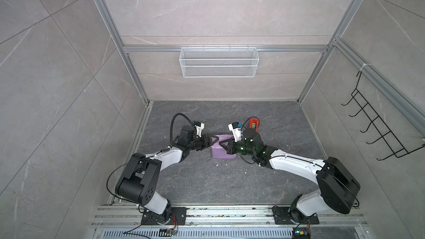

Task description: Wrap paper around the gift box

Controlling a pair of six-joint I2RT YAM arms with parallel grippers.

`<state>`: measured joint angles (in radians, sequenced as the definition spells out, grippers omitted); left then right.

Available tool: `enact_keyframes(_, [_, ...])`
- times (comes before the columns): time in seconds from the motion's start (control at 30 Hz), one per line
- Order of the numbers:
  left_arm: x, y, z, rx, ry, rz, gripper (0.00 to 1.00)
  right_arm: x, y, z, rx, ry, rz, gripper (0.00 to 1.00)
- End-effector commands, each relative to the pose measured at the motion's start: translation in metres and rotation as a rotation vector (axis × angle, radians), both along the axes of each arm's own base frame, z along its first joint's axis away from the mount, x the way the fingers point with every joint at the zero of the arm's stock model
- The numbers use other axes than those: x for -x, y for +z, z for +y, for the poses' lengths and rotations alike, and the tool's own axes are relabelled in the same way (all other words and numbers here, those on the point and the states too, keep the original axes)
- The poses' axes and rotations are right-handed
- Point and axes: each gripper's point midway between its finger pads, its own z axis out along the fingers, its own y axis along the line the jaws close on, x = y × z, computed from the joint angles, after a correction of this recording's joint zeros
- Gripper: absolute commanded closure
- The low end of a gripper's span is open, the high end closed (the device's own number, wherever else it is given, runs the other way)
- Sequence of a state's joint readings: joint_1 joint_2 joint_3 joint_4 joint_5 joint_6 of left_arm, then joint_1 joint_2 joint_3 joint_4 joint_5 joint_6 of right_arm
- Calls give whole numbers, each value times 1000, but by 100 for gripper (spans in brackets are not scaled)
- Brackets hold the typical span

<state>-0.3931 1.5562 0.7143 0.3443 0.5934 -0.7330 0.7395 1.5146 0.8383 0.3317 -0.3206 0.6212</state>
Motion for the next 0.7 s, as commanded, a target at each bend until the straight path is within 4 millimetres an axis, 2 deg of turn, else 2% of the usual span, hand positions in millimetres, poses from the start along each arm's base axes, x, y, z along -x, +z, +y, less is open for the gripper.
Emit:
enact_keyframes(0.0, [27, -48, 14, -123, 2, 154, 28, -9, 15, 7, -14, 9, -75, 100])
enact_keyframes(0.67, [27, -49, 14, -124, 2, 154, 28, -20, 4, 0, 15, -17, -41, 100])
